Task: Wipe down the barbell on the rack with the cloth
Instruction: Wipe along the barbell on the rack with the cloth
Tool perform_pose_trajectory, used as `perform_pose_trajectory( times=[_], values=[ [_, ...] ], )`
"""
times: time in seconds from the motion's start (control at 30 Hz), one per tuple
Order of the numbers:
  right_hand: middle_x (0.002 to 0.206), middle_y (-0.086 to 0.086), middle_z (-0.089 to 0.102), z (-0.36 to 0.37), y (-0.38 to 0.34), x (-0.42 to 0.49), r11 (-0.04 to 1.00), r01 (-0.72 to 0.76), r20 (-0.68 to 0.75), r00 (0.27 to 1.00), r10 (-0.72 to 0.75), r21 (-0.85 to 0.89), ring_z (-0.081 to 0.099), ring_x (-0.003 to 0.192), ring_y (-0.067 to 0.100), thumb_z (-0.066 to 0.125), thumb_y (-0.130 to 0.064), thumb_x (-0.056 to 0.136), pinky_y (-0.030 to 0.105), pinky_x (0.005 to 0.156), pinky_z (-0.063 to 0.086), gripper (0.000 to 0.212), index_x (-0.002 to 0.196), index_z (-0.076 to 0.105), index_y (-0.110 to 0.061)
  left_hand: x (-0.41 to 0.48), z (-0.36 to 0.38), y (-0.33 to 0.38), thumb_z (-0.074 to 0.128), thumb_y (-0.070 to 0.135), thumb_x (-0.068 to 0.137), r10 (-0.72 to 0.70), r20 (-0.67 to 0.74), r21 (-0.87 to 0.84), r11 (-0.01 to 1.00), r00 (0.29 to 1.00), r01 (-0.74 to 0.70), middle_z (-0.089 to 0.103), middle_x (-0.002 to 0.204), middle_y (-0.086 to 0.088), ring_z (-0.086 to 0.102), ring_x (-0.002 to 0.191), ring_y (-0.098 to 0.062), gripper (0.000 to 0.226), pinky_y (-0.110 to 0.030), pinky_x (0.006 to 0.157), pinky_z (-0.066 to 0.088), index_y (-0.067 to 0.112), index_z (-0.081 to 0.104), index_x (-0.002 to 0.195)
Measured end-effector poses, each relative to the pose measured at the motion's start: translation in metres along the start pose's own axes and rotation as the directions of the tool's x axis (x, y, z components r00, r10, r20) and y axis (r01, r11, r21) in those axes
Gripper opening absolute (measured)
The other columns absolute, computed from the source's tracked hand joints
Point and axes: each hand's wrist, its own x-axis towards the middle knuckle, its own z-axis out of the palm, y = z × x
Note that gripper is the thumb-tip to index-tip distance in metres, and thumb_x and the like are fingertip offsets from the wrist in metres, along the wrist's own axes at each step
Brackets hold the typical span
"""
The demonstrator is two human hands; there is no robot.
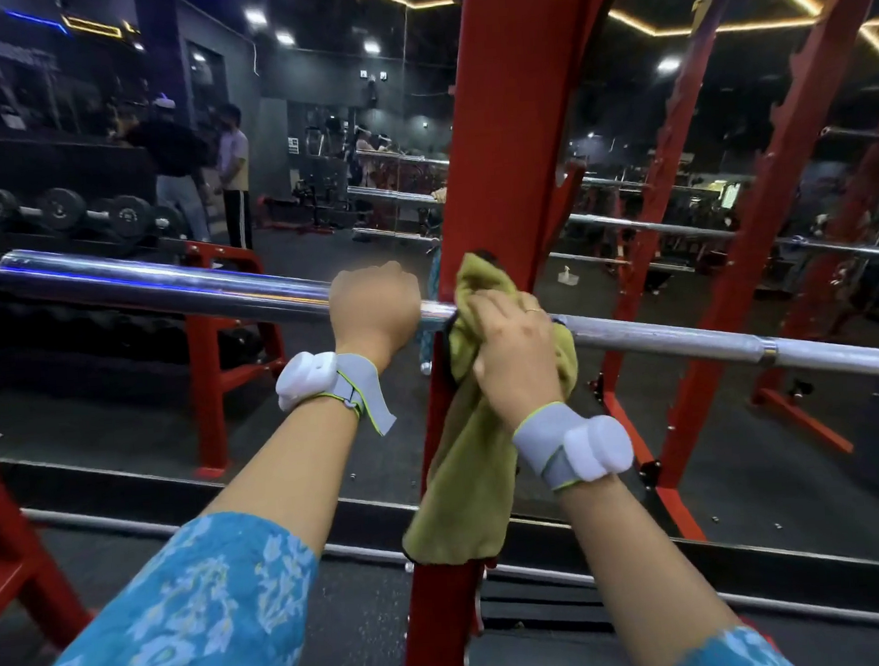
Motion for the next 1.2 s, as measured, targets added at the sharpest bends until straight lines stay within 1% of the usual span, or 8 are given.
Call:
perform_pose_trajectory(
  times=[0.1,0.4,0.63,0.73,0.83,0.93,1.03,1.2],
  values=[
    [0.084,0.011,0.067,0.001,0.002,0.006,0.991,-0.132,-0.017,0.991,0.131,-0.036,0.056,0.068,0.036,0.064,0.005,0.058,0.033,0.062,0.047,0.031,0.086,0.068,-0.006,0.001,0.000,0.000,0.014,0.032,0.075,-0.011,-0.021,-0.008,1.000,1.000,0.011,0.061,0.061,-0.023,0.053,0.055,-0.037,0.055,-0.035,0.063,0.031,0.001,0.057,0.062],
    [0.091,0.007,0.069,0.013,-0.028,0.007,0.995,0.006,0.054,0.998,-0.011,0.096,0.056,0.074,0.035,0.031,-0.006,0.072,0.036,0.067,0.048,0.041,0.089,0.069,-0.006,-0.001,0.000,0.000,0.021,0.028,0.078,0.000,-0.041,-0.028,1.000,0.999,-0.001,0.061,0.060,-0.025,0.053,0.054,-0.039,0.049,-0.035,0.061,0.032,0.000,0.056,0.060],
    [0.089,0.016,0.063,-0.008,-0.015,0.011,0.957,-0.242,0.154,0.952,0.266,-0.157,0.054,0.082,0.038,0.063,0.002,0.061,0.037,0.069,0.040,0.028,0.088,0.064,-0.004,-0.001,0.002,-0.002,0.017,0.031,0.077,0.009,-0.032,-0.027,1.000,0.999,-0.010,0.059,0.058,-0.020,0.049,0.053,-0.035,0.051,-0.033,0.062,0.026,0.002,0.055,0.061],
    [0.077,0.006,0.062,0.004,-0.035,0.018,0.948,-0.197,0.108,0.967,0.230,-0.252,0.056,0.071,0.031,0.065,-0.006,0.058,0.032,0.064,0.038,0.023,0.080,0.065,-0.014,0.000,0.003,-0.003,0.019,0.029,0.077,0.000,-0.044,-0.035,0.999,0.999,-0.001,0.058,0.055,-0.021,0.049,0.050,-0.036,0.048,-0.033,0.060,0.026,0.002,0.054,0.057],
    [0.085,0.006,0.065,0.014,-0.038,0.006,0.993,-0.040,0.053,0.998,0.046,-0.110,0.057,0.076,0.033,0.035,-0.006,0.068,0.037,0.072,0.032,0.040,0.091,0.068,-0.009,0.001,0.002,-0.001,0.031,0.022,0.075,-0.009,-0.073,-0.020,1.000,0.997,0.008,0.053,0.045,-0.019,0.047,0.038,-0.034,0.038,-0.029,0.052,0.034,0.003,0.050,0.048],
    [0.091,0.006,0.067,0.012,-0.033,-0.007,0.999,-0.012,-0.019,1.000,0.012,0.031,0.056,0.080,0.035,0.032,-0.001,0.065,0.035,0.075,0.031,0.044,0.089,0.069,-0.006,0.001,0.004,-0.002,0.029,0.023,0.077,0.007,-0.074,-0.024,1.000,0.997,-0.009,0.055,0.047,-0.020,0.048,0.041,-0.035,0.040,-0.030,0.054,0.028,0.002,0.052,0.051],
    [0.087,0.007,0.067,0.011,-0.040,-0.027,0.986,-0.082,0.016,0.997,0.081,0.147,0.057,0.076,0.035,0.041,0.004,0.051,0.031,0.075,0.030,0.043,0.083,0.069,-0.005,0.000,0.004,-0.001,0.025,0.025,0.079,0.007,-0.086,-0.048,0.999,0.996,-0.011,0.056,0.051,-0.021,0.045,0.044,-0.034,0.043,-0.032,0.059,0.024,0.002,0.053,0.054],
    [0.090,0.009,0.068,0.003,-0.040,-0.039,0.828,-0.293,0.059,0.951,0.302,0.479,0.061,0.084,0.036,0.039,0.006,0.061,0.046,0.082,0.050,0.040,0.087,0.069,-0.004,0.000,0.005,-0.002,0.028,0.023,0.078,-0.002,-0.087,-0.047,0.999,0.996,-0.003,0.054,0.047,-0.019,0.039,0.041,-0.030,0.041,-0.031,0.058,0.025,0.002,0.050,0.051]
  ],
)
